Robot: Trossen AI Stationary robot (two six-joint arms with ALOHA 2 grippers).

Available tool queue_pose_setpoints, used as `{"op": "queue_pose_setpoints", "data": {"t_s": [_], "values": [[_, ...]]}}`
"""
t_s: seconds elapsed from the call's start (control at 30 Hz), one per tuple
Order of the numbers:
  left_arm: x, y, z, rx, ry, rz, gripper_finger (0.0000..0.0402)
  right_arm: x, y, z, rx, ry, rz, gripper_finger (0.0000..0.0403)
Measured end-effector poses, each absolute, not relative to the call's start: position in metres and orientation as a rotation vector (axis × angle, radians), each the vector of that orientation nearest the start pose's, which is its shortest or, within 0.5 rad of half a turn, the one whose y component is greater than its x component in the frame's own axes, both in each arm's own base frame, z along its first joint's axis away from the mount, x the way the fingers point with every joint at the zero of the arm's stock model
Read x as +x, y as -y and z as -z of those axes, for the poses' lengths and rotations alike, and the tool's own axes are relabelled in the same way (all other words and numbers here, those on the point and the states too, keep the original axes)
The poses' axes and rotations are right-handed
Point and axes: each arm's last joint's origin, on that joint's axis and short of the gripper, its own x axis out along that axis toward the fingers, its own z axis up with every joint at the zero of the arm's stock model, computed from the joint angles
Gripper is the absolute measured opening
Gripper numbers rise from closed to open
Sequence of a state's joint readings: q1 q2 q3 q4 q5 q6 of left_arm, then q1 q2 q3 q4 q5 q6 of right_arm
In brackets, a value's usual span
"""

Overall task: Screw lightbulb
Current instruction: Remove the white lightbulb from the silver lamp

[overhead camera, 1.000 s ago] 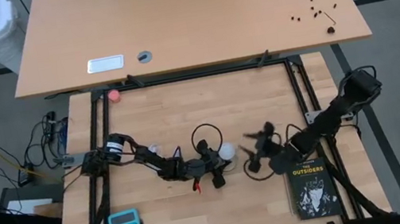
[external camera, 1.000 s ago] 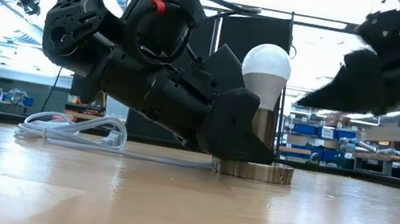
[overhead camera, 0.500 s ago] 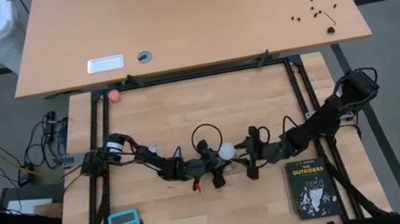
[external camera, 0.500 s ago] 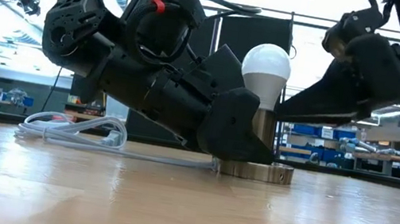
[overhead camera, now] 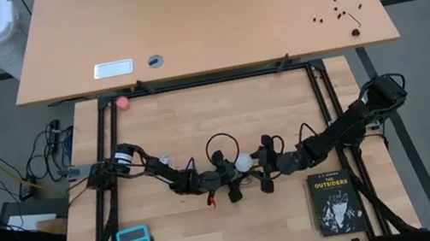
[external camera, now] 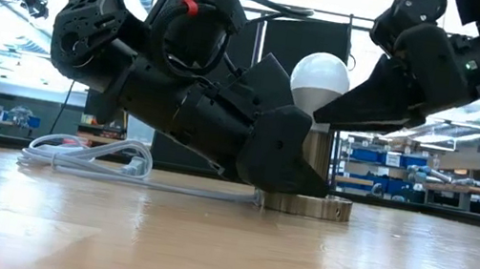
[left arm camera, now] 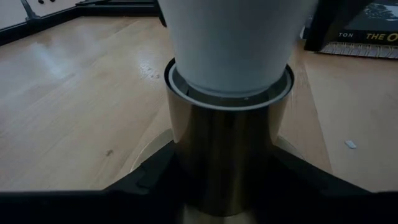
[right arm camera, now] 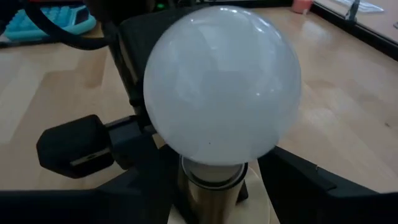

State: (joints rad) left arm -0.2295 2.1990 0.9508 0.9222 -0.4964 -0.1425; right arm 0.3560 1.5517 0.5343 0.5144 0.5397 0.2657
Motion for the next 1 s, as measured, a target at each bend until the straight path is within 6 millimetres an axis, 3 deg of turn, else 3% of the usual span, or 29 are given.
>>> {"op": "queue_pose_setpoints", "data": {"t_s": [0.37, 0.57, 0.7, 0.87, 1.0], "values": [[0.391, 0.077, -0.074, -0.031, -0.285, -0.294, 0.0196, 0.263, -0.078, -0.139, 0.055, -0.465, 0.316, 0.0229], [0.391, 0.077, -0.074, -0.021, -0.289, -0.292, 0.0196, 0.231, -0.078, -0.145, -0.028, -0.542, 0.561, 0.0228], [0.391, 0.077, -0.073, -0.022, -0.290, -0.287, 0.0196, 0.211, -0.074, -0.150, 0.059, -0.526, 0.711, 0.0228], [0.391, 0.077, -0.074, -0.023, -0.287, -0.286, 0.0196, 0.225, -0.086, -0.151, 0.072, -0.576, 0.452, 0.0228], [0.391, 0.077, -0.074, -0.024, -0.287, -0.285, 0.0196, 0.242, -0.095, -0.150, 0.035, -0.511, 0.297, 0.0229]]}}
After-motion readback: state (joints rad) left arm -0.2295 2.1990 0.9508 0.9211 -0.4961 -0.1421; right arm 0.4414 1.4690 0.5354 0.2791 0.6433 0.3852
